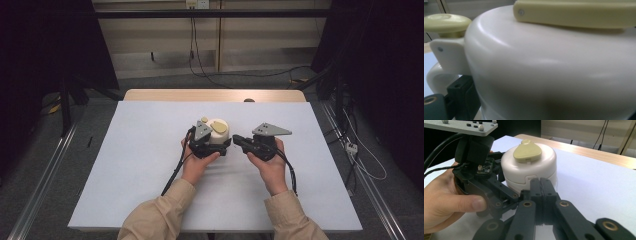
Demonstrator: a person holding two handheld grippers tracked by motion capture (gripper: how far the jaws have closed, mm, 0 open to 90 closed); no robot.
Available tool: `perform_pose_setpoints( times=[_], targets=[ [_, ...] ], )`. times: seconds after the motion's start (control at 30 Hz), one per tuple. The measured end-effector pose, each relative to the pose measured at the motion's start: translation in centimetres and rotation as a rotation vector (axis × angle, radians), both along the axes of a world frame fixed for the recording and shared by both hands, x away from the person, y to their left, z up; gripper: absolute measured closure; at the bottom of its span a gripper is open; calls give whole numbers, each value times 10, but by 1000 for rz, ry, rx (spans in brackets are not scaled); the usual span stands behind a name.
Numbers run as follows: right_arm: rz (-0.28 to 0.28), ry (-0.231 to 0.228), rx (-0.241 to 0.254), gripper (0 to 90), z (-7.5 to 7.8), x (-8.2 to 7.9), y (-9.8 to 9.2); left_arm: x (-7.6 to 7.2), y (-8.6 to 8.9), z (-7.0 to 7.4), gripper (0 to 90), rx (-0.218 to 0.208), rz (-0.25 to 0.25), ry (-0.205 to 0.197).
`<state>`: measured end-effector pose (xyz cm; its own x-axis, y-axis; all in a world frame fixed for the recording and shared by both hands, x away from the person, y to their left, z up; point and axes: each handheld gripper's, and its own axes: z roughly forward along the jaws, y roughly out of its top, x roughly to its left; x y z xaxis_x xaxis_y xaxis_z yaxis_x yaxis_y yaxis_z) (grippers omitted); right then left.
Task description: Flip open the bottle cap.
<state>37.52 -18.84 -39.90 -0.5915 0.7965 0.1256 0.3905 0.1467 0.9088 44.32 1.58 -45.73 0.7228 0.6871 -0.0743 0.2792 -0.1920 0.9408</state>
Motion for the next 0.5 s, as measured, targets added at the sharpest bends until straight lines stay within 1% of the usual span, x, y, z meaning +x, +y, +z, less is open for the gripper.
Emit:
perform_pose_setpoints(
  times=[0.17,0.27,0.33,0.5],
  targets=[
    [15,-12,-18,900,5,5,9,0,0,0,48,-1,1,3],
    [14,-5,-35,900,7,8,13,0,0,0,48,5,0,2],
    [15,-1,-38,900,7,9,14,0,0,0,48,-1,1,3],
    [13,5,-46,900,4,12,17,0,0,0,48,-2,1,2]
  ],
)
